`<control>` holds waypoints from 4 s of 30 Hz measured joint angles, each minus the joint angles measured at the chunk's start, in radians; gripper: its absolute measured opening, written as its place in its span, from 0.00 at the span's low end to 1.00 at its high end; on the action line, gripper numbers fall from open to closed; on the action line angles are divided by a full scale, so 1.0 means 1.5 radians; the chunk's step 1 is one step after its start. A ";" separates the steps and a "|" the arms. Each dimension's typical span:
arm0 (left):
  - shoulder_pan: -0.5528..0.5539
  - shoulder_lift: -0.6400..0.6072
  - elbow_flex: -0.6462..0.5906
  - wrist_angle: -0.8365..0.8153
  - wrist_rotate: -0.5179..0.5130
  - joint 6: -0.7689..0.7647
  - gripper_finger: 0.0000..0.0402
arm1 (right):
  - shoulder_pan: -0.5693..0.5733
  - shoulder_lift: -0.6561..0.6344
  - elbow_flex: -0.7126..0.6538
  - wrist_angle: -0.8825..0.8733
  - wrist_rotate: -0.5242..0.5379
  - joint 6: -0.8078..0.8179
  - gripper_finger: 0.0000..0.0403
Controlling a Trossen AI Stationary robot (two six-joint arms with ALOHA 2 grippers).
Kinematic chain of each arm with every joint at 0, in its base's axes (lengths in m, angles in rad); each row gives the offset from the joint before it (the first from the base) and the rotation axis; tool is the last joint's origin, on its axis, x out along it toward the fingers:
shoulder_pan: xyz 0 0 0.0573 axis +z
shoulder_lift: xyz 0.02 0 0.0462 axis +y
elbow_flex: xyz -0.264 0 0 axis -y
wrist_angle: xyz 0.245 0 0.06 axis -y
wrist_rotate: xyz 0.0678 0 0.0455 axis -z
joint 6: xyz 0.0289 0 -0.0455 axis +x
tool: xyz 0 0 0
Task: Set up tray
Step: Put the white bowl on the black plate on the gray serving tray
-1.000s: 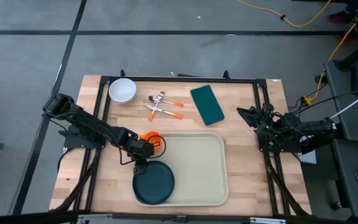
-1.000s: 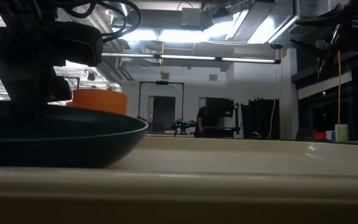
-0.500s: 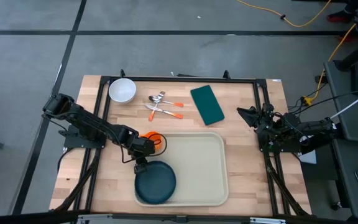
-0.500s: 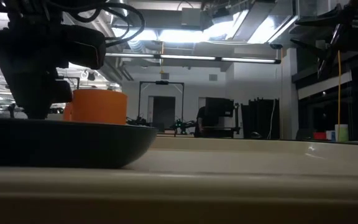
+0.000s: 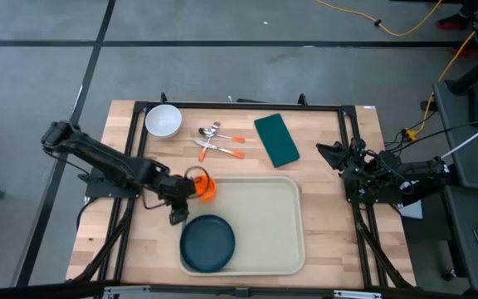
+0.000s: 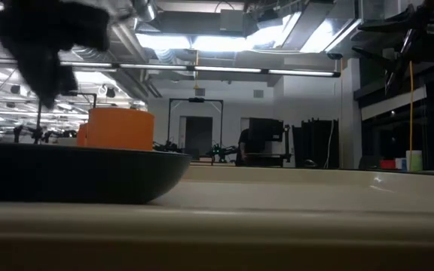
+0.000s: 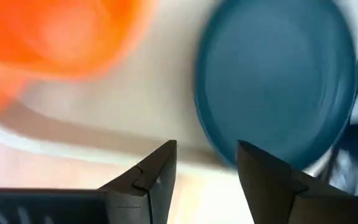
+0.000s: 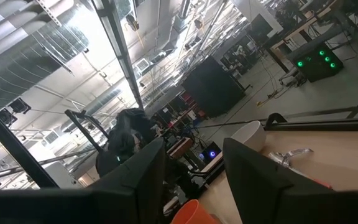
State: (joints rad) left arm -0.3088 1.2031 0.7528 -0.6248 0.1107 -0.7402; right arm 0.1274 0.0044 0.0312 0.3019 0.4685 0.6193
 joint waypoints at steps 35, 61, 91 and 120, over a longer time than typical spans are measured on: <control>0.109 -0.276 0.000 0.080 -0.606 0.129 0.33 | 0.000 0.026 0.127 -0.047 0.029 -0.128 0.42; 0.380 -0.291 0.041 -0.074 -0.363 0.303 0.44 | -0.045 0.328 0.376 -0.272 0.070 -0.037 0.42; 0.771 0.132 0.181 -0.328 -0.095 0.644 0.61 | -0.110 0.380 0.376 -0.264 -0.037 -0.032 0.42; 0.859 0.281 0.181 -0.279 -0.097 0.678 0.21 | -0.110 0.379 0.376 -0.265 -0.035 -0.054 0.42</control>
State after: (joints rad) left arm 0.9802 1.6241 1.0241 -1.0428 -0.0341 0.2763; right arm -0.0376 0.5736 0.5957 -0.0956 0.4160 0.5377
